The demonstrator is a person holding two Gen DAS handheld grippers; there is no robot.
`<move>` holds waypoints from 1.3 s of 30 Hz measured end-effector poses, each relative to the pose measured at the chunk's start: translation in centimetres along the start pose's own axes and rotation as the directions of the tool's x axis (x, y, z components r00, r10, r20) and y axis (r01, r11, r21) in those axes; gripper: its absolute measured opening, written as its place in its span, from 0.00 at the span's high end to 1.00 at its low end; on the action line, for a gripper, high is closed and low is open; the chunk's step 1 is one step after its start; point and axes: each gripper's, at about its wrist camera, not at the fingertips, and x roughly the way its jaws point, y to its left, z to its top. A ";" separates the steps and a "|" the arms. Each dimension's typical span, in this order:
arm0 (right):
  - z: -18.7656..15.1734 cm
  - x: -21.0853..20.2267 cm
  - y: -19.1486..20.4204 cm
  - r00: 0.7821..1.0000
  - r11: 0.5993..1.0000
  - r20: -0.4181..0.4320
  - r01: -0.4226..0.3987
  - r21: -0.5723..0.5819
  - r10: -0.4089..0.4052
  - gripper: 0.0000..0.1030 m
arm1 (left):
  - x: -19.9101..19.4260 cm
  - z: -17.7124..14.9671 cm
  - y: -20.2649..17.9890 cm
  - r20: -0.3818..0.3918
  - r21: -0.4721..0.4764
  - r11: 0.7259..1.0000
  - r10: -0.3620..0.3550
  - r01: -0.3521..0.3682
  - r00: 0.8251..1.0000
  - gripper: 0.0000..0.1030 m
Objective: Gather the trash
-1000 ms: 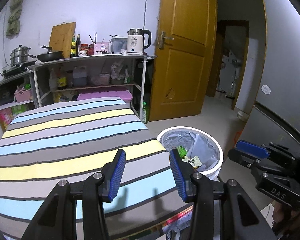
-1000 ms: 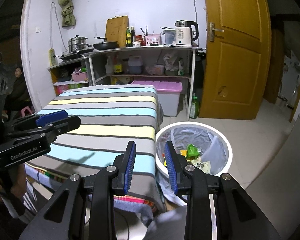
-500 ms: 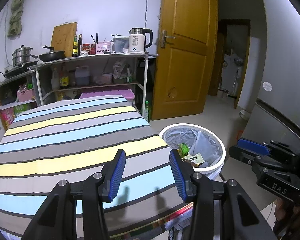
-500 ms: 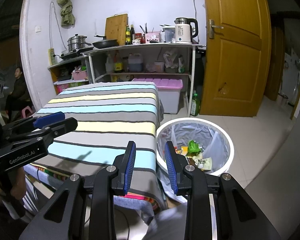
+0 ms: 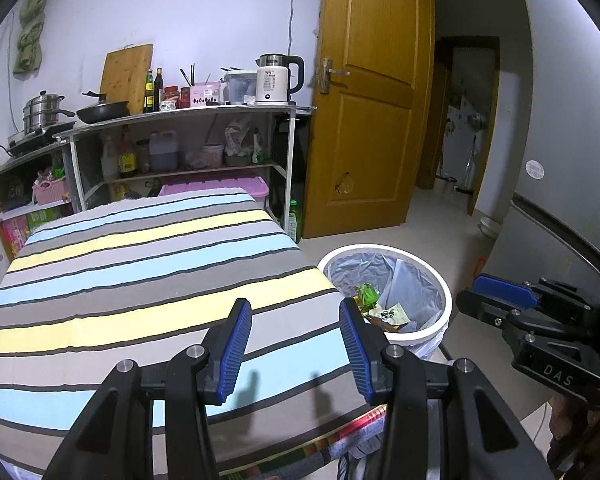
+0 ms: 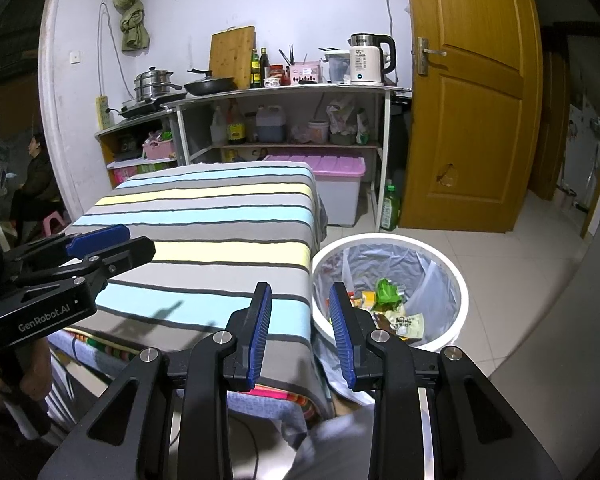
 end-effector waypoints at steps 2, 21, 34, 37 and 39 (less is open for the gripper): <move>0.0 0.1 0.0 1.000 1.000 0.000 -0.001 0.000 0.001 0.70 | 0.1 -0.1 0.0 0.000 0.001 1.000 0.002 -0.002 1.000 0.56; -0.1 0.1 0.0 1.000 1.000 -0.001 0.001 0.000 -0.001 0.70 | 0.2 -0.2 -0.2 0.000 0.006 1.000 0.005 -0.005 1.000 0.56; -0.1 0.1 0.0 1.000 1.000 -0.003 0.000 0.001 0.000 0.70 | 0.3 -0.3 -0.6 0.004 0.017 0.999 0.046 -0.046 0.999 0.56; -0.1 0.2 -0.1 1.000 1.000 -0.004 0.000 0.002 0.000 0.70 | 0.4 -0.4 -0.4 0.006 0.012 0.999 0.045 -0.045 0.999 0.56; -0.1 0.3 -0.2 1.000 1.000 -0.004 0.001 0.001 -0.001 0.70 | 0.4 -0.3 -0.3 0.008 0.014 0.999 0.043 -0.043 0.999 0.56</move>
